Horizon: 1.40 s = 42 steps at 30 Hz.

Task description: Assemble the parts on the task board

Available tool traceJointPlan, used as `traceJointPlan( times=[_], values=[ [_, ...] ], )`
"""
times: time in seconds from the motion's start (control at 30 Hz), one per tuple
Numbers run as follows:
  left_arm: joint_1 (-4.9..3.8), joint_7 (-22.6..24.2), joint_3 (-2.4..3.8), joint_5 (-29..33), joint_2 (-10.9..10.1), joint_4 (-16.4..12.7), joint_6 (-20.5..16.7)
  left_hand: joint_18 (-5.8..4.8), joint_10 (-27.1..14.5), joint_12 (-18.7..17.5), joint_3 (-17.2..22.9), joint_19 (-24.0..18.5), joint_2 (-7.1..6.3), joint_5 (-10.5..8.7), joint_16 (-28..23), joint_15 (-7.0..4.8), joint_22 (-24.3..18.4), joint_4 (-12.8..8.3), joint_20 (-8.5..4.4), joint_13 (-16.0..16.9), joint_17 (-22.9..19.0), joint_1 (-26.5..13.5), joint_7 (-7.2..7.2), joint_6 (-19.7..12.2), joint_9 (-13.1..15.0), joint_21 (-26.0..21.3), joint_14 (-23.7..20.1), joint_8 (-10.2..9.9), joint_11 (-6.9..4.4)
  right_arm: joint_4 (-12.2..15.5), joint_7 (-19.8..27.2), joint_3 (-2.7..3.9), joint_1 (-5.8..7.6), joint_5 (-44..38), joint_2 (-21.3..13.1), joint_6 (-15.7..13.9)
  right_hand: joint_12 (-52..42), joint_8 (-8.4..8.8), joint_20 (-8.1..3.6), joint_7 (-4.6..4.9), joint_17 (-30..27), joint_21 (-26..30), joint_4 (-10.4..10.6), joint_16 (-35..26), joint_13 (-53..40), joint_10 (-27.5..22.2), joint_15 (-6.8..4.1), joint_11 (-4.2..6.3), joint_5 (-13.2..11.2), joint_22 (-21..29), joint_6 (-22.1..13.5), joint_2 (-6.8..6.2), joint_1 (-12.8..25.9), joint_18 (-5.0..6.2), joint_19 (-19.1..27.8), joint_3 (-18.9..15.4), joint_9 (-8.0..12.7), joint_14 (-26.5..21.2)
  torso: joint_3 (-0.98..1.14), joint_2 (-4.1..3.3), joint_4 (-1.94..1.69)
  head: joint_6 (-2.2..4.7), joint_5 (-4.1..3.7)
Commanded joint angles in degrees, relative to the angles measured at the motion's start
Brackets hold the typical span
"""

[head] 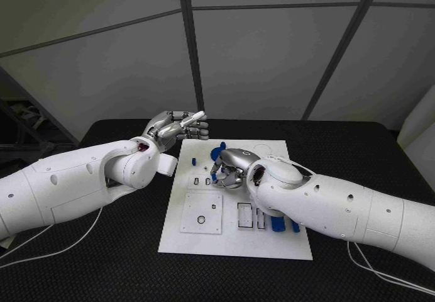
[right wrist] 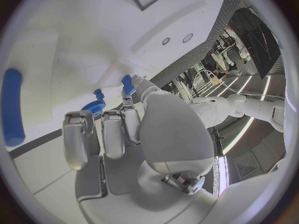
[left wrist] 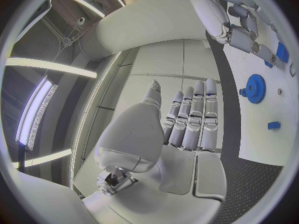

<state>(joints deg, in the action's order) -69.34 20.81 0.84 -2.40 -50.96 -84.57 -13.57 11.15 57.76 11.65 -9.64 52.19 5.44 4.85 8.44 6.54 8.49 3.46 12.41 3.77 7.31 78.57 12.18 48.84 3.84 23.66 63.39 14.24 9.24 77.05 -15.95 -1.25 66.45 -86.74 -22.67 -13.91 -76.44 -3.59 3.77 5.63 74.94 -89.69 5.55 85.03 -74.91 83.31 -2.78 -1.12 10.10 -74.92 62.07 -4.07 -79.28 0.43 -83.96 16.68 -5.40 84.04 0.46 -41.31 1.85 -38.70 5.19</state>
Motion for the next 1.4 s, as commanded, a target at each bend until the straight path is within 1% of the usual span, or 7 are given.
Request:
traceJointPlan(
  times=[0.03, 0.47, 0.77, 1.1, 1.2, 1.4],
  values=[
    [-0.1, -0.1, 0.06, -0.2, 0.0, -0.1, 0.6, -0.75, 0.2, -0.2, -0.1, 0.2, 0.69, -0.18, -0.2, 0.25, -0.1, -0.3, 0.37, 0.0, 0.1, 0.1, 0.41, 0.0, 0.0, -0.2, 0.1, -0.2, 0.22, -0.1, -0.1, -0.09, -0.06, -0.5, 0.2, 1.4, 0.1, -0.3, -0.42, 0.12, 5.0, -0.3, -0.2, -0.2, -4.5, -0.3, -0.33, 0.12, 0.4, -15.1, 0.3, -0.13, 0.5, -0.43, -6.0, 0.0, 0.0, 3.7, 0.0, 0.02, -0.04, -0.03, 0.05],
    [-0.1, -0.1, 0.06, -0.2, 0.0, 0.0, 0.7, -0.75, 0.2, -0.2, -0.1, 0.2, 0.69, -0.18, -0.2, 0.25, -0.1, -0.3, 0.37, 0.0, 0.1, 0.1, 0.41, 0.0, 0.0, -0.2, 0.1, -0.2, 0.22, -0.2, 0.0, -0.18, -0.25, -0.5, 0.4, 2.2, 0.1, -0.29, -0.42, 0.12, 5.0, -0.3, -0.2, -0.2, -4.5, -0.3, -0.32, 0.12, 0.4, -15.1, 0.3, -0.17, 0.6, -0.43, -6.0, 0.0, 0.0, 3.7, 0.0, 0.03, -0.05, -0.17, 0.21],
    [-0.1, -0.1, 0.06, -0.2, 0.0, 0.0, 0.7, -0.75, 0.2, -0.2, -0.1, 0.2, 0.69, -0.18, -0.2, 0.25, -0.1, -0.3, 0.37, 0.0, 0.1, 0.1, 0.41, 0.0, 0.0, -0.2, 0.1, -0.2, 0.22, -0.2, -0.8, -0.25, -0.27, -0.5, 0.2, 4.5, 0.6, -0.04, -0.4, 0.25, 4.6, -0.3, -0.2, -0.4, -4.2, -0.6, -0.28, 0.03, 0.5, -15.1, -0.1, -0.51, 1.2, -0.43, -6.0, -0.1, 0.1, 3.6, 0.02, 0.02, -0.05, -0.26, 0.29],
    [-0.1, -0.1, 0.06, -0.2, 0.0, 0.1, 0.7, -0.75, 0.2, -0.2, -0.1, 0.2, 0.69, -0.18, -0.2, 0.25, -0.1, -0.3, 0.37, 0.0, 0.1, 0.1, 0.41, 0.0, 0.0, -0.2, 0.1, -0.2, 0.22, -0.3, -1.3, -0.27, -0.28, -1.1, 0.1, 4.2, 1.0, 0.11, -0.36, 0.39, 4.5, -0.3, -0.3, -0.5, -3.9, -0.8, -0.22, -0.08, 0.5, -15.1, -0.8, -0.78, 1.5, -0.43, -6.0, -0.1, 0.2, 3.6, 0.0, 0.02, -0.03, -0.26, 0.28],
    [-0.1, -0.1, 0.06, -0.2, 0.0, 0.1, 0.7, -0.75, 0.2, -0.2, -0.1, 0.2, 0.69, -0.18, -0.2, 0.25, -0.1, -0.3, 0.37, 0.0, 0.1, 0.1, 0.41, 0.0, 0.0, -0.2, 0.1, -0.2, 0.22, -0.3, -1.4, -0.27, -0.28, -1.4, 0.1, 4.0, 1.3, 0.16, -0.31, 0.53, 4.4, -0.3, -0.4, -0.6, -3.7, -1.0, -0.14, -0.18, 0.6, -15.1, -1.4, -0.94, 1.7, -0.43, -6.0, 0.0, 0.4, 3.6, 0.02, 0.01, -0.09, -0.29, 0.27],
    [-0.1, -0.1, 0.06, -0.2, 0.0, 0.1, 0.7, -0.75, 0.2, -0.2, -0.1, 0.2, 0.69, -0.18, -0.2, 0.25, -0.1, -0.3, 0.37, 0.0, 0.1, 0.1, 0.41, 0.0, 0.0, -0.2, 0.1, -0.2, 0.22, -0.3, -1.6, -0.27, -0.28, -1.7, 0.0, 3.5, 1.6, 0.18, -0.17, 0.82, 4.4, -0.3, -0.5, -0.6, -3.4, -1.2, 0.02, -0.42, 0.6, -15.1, -2.6, -1.28, 1.9, -0.43, -6.0, 0.1, 0.7, 3.5, 0.01, 0.02, -0.08, -0.29, 0.28]
  ],
)
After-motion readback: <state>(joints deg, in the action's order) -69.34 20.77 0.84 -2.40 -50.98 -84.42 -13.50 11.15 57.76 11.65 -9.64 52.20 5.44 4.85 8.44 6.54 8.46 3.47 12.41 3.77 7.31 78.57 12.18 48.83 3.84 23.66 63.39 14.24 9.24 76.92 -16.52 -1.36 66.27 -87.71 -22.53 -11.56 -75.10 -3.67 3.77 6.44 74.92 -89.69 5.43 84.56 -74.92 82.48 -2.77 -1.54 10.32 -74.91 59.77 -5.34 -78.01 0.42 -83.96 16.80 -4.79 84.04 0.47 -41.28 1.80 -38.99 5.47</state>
